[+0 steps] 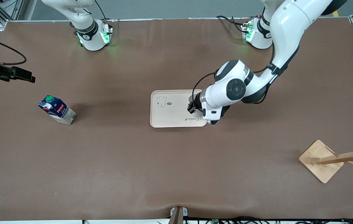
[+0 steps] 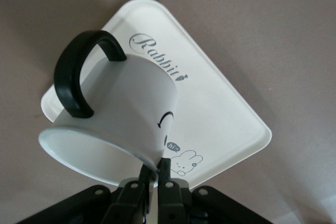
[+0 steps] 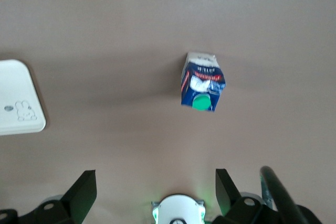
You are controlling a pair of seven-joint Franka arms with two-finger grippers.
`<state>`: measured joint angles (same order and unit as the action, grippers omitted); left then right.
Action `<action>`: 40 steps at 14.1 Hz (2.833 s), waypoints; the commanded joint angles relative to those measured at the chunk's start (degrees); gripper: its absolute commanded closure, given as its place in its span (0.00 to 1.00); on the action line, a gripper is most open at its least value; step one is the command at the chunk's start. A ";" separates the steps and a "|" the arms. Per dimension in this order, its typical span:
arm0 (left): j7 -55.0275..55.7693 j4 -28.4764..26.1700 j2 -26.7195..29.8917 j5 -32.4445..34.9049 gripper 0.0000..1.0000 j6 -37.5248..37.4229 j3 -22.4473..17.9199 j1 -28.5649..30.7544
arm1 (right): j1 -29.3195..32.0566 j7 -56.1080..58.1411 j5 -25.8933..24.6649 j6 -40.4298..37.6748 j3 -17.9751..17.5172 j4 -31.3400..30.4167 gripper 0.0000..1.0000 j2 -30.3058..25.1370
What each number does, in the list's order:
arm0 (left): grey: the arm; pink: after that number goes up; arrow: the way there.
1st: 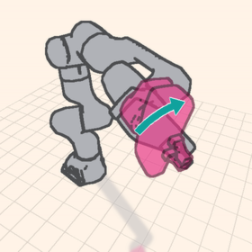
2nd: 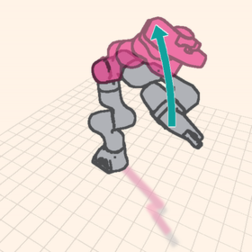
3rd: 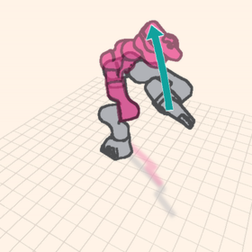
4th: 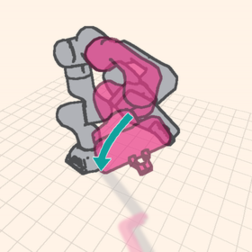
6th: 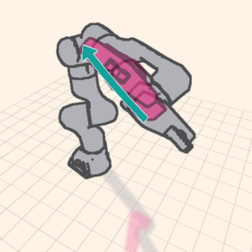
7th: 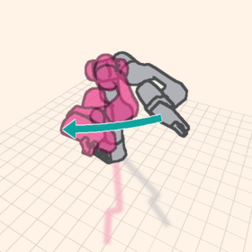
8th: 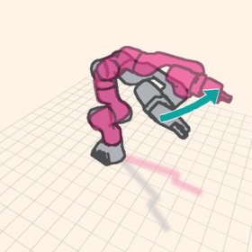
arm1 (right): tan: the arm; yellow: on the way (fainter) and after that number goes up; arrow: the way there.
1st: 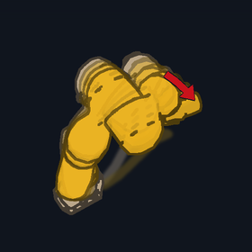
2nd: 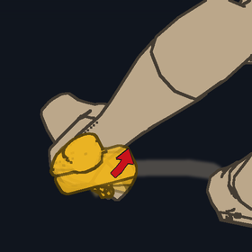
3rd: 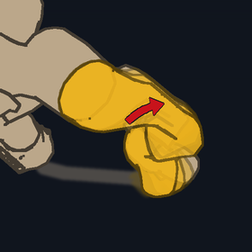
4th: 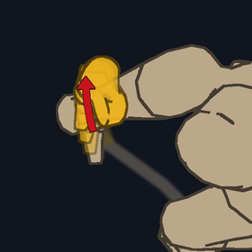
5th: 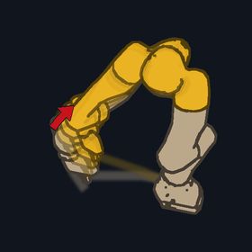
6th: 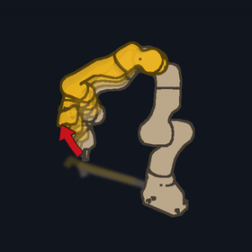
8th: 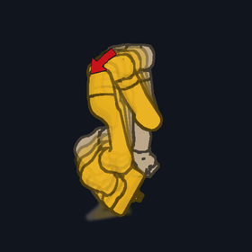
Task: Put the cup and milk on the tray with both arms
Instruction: 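Carry the mug over the tray with the left gripper, then lower the mug onto the tray while the right gripper reaches the milk, then grasp the milk carton with the right gripper while the left gripper withdraws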
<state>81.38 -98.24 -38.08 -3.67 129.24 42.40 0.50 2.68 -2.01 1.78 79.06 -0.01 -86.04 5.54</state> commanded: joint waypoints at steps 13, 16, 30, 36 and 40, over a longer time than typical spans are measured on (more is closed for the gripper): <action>3.69 2.62 -6.57 -9.42 1.00 -4.26 -2.05 -0.50 | 6.29 -2.37 -0.64 22.01 -0.51 -26.19 0.00 -3.87; 4.14 2.79 -7.18 -11.00 1.00 -4.26 -2.50 -0.24 | 5.67 -5.80 -0.73 22.19 -0.60 -26.11 0.00 -3.44; 4.31 11.20 -4.11 -12.06 0.00 -17.83 -3.29 1.87 | 6.46 -8.63 -2.92 32.80 -0.60 -32.68 0.00 0.61; 3.96 20.55 2.64 -11.10 0.00 -30.19 -3.29 8.45 | 6.99 -8.54 -3.01 39.50 -0.51 -37.97 0.25 0.87; 2.83 20.55 5.91 4.59 0.00 -30.19 -3.03 9.16 | 7.16 -8.54 -3.01 38.89 -0.51 -38.24 1.00 1.92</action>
<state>84.89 -76.99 -34.06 -5.58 99.50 39.28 10.10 8.55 -9.69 -0.28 117.40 0.28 -122.93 7.28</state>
